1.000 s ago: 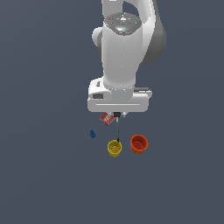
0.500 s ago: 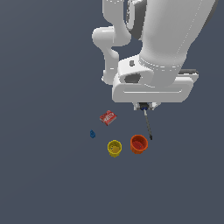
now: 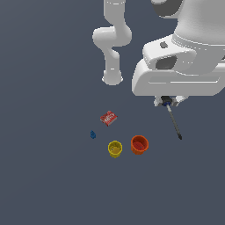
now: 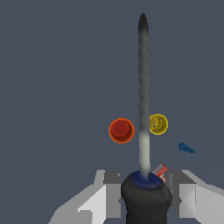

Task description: Pick up a designated object from a clutter of objects.

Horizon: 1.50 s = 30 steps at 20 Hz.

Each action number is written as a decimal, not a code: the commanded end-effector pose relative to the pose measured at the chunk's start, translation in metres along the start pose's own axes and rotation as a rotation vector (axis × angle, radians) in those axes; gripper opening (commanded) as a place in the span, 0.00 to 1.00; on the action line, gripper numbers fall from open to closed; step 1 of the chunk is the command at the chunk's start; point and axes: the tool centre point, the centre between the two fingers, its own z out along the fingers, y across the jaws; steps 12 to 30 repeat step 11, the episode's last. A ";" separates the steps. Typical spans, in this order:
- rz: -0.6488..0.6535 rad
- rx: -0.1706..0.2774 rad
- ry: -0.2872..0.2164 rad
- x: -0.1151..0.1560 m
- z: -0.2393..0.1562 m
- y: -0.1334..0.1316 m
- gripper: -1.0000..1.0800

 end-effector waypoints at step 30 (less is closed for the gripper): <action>0.000 0.000 0.000 0.008 -0.015 -0.016 0.00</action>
